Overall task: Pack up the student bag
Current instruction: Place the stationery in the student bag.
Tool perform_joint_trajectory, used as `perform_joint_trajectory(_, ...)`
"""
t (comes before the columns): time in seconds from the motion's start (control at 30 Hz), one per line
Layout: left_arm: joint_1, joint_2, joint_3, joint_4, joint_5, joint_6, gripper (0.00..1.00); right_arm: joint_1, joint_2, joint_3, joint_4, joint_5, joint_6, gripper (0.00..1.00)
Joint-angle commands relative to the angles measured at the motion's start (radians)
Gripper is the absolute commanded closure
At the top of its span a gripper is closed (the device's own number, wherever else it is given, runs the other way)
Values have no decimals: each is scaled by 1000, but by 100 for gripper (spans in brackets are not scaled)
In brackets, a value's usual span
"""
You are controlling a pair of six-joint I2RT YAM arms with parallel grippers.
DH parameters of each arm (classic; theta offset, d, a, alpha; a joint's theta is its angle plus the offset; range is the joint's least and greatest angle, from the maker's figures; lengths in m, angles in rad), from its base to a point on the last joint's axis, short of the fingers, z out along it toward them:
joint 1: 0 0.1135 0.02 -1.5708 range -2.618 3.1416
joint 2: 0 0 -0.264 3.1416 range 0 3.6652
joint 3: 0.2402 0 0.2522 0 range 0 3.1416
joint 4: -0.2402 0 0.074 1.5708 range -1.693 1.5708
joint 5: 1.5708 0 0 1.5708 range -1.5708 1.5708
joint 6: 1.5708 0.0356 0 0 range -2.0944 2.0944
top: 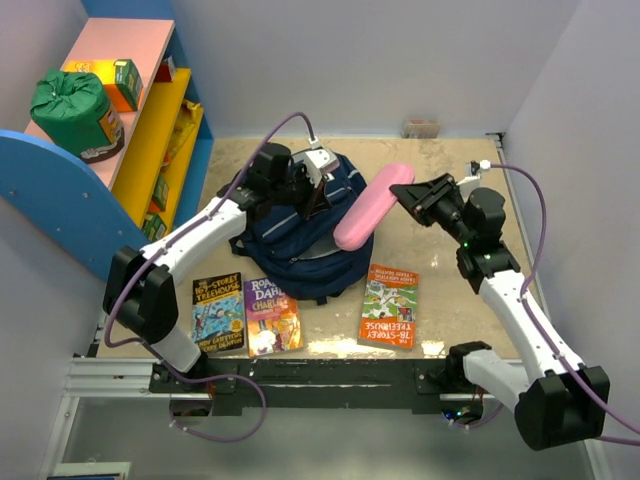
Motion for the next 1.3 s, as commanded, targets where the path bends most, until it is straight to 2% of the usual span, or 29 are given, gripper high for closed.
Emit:
perform_joint_trajectory(0.0, 9, -6, 83, 79, 88, -92, 100, 4, -50, -43, 275, 52, 143, 100)
perform_joint_trajectory(0.1, 20, -2, 112, 82, 111, -111, 100, 15, -57, -69, 260, 124, 111, 100)
perform_joint_trajectory(0.27, 38, 24, 188, 102, 163, -247, 100, 39, -47, -132, 251, 288, 42, 100)
perform_joint_trajectory(0.43, 43, 47, 236, 137, 214, -339, 100, 148, 10, -116, 217, 471, -34, 100)
perform_joint_trajectory(0.47, 43, 52, 239, 142, 217, -347, 100, 166, 19, -111, 206, 538, -37, 100)
perform_joint_trajectory(0.57, 49, 55, 244, 155, 224, -370, 100, 203, 67, -109, 194, 580, -20, 100)
perform_joint_trajectory(0.7, 66, 63, 245, 174, 231, -391, 100, 330, 122, -93, 143, 725, -9, 100)
perform_joint_trajectory(0.8, 72, 67, 241, 180, 226, -387, 100, 387, 220, -80, 192, 656, -49, 100)
perform_joint_trajectory(0.9, 75, 69, 229, 180, 223, -367, 100, 403, 324, -100, 286, 476, -51, 100)
perform_joint_trajectory(0.93, 77, 67, 215, 181, 223, -365, 100, 403, 369, -105, 357, 369, -52, 100)
perform_joint_trajectory(1.0, 75, 66, 204, 186, 228, -356, 100, 403, 416, -105, 437, 284, -70, 100)
perform_joint_trajectory(1.03, 77, 66, 196, 188, 231, -353, 100, 403, 467, -99, 449, 193, -75, 100)
perform_joint_trajectory(1.17, 77, 64, 187, 186, 232, -336, 100, 403, 554, -32, 407, 96, -106, 99)
perform_joint_trajectory(1.2, 77, 66, 187, 185, 235, -335, 100, 403, 570, -16, 360, 91, -133, 95)
perform_joint_trajectory(1.23, 77, 66, 187, 185, 240, -332, 100, 404, 581, 7, 302, 98, -144, 86)
perform_joint_trajectory(1.27, 78, 63, 186, 186, 244, -332, 100, 401, 596, 41, 265, 121, -155, 53)
